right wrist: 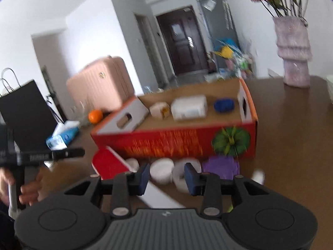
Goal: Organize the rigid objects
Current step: 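Carry the lint brush toward the box with the left gripper while the right holds the cap, then lower the lint brush into the box with the left gripper while the right releases its cap there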
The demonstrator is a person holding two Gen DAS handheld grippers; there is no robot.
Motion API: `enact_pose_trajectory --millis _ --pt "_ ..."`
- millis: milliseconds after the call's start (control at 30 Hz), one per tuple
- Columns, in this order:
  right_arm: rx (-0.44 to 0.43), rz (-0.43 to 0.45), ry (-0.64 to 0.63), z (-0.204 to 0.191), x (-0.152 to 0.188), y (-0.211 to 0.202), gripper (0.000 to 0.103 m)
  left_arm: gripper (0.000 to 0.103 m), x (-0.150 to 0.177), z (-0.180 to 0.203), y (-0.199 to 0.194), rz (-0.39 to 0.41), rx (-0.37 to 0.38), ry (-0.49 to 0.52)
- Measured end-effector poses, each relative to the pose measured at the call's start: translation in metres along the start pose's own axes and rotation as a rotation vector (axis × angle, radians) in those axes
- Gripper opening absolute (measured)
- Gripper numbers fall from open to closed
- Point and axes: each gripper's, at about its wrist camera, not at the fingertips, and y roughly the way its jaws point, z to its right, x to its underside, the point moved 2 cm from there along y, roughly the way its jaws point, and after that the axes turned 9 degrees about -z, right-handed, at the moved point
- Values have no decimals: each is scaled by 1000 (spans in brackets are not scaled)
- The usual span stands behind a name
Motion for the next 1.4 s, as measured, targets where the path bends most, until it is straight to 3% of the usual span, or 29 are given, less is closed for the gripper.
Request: enact_pose_trajectory --millis 67,133,233,367,500,733,967,1400 --pt "14 -19 40 0 7 -1 36 78 -6 -10 10 -66 86 -28" --pt "37 -30 68 1 16 -5 36 72 -12 -12 20 -109 114 -27" --pt "55 -57 115 6 24 -3 35 70 -14 -7 28 -108 156 0" --pt "109 -64 136 7 32 2 19 57 -12 -6 36 -119 202 -16" --pt "167 -70 117 4 32 4 13 46 -9 -7 38 -105 237 -44" --pt "226 -129 86 -2 31 7 16 43 -1 7 29 -80 205 41" --pt "206 -73 121 3 32 6 12 39 6 19 16 -60 153 65" --pt "211 77 -49 -44 51 -105 11 38 94 69 -116 100 106 -58"
